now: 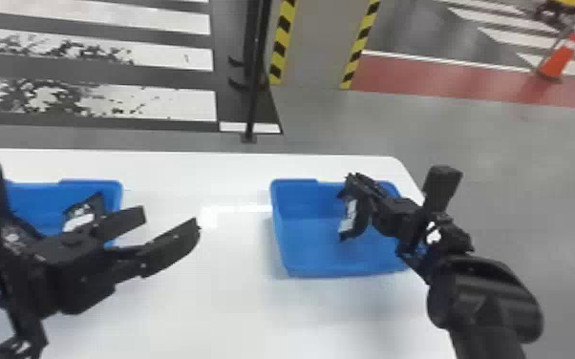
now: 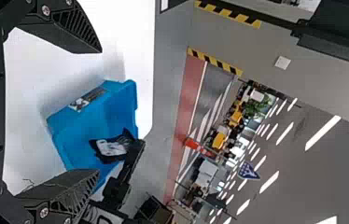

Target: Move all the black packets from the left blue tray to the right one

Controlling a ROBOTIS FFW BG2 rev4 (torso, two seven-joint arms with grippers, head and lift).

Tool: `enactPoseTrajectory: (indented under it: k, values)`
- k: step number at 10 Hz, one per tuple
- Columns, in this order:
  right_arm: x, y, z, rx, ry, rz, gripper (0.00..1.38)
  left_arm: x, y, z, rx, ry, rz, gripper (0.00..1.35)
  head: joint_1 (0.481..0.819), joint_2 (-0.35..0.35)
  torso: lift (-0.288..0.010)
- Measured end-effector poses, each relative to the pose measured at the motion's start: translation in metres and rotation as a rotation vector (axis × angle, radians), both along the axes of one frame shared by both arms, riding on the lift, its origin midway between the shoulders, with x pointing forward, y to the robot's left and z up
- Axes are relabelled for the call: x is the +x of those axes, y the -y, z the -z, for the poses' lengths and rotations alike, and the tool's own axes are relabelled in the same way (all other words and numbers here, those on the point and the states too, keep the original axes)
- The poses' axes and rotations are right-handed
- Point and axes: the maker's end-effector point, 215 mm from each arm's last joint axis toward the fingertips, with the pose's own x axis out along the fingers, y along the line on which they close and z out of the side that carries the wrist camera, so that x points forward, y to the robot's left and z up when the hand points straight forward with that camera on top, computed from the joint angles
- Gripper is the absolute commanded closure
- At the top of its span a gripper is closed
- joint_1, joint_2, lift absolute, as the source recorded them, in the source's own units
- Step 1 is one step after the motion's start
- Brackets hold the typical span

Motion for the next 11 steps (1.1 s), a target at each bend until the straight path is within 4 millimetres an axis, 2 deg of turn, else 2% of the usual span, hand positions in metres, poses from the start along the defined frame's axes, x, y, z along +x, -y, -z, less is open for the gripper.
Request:
enactPoseTrajectory:
  k: [1,3,4,5,6,8,9,11]
  values:
    - [0.000,0.005,-0.003,-0.014,0.011,0.016,0.07,0.007,-0.016,0.000,0.016,0.018,-0.041,0.13,0.695,-0.260,-0.140]
    - [-0.015,0.004,-0.029,-0.055,0.079,0.042,0.13,0.018,-0.046,0.002,0.057,0.038,-0.109,0.14,0.695,-0.232,-0.140]
    - [-0.032,-0.008,-0.057,-0.086,0.136,0.025,0.14,0.021,-0.060,0.009,0.083,0.021,-0.136,0.16,0.695,-0.209,-0.140]
    - [-0.056,-0.025,-0.089,-0.126,0.199,0.002,0.14,0.026,-0.079,0.022,0.112,-0.007,-0.174,0.20,0.695,-0.175,-0.140]
    - [-0.079,-0.043,-0.112,-0.127,0.249,-0.018,0.14,0.033,-0.097,0.036,0.134,-0.039,-0.210,0.21,0.695,-0.154,-0.140]
    - [-0.119,-0.094,-0.148,-0.056,0.320,-0.098,0.14,0.051,-0.129,0.065,0.152,-0.101,-0.269,0.21,0.695,-0.052,-0.140]
    - [-0.135,-0.117,-0.160,-0.007,0.336,-0.146,0.14,0.058,-0.144,0.073,0.162,-0.116,-0.307,0.21,0.695,-0.022,-0.140]
    - [-0.154,-0.138,-0.164,0.044,0.326,-0.198,0.14,0.063,-0.170,0.098,0.151,-0.184,-0.365,0.21,0.695,0.059,-0.140]
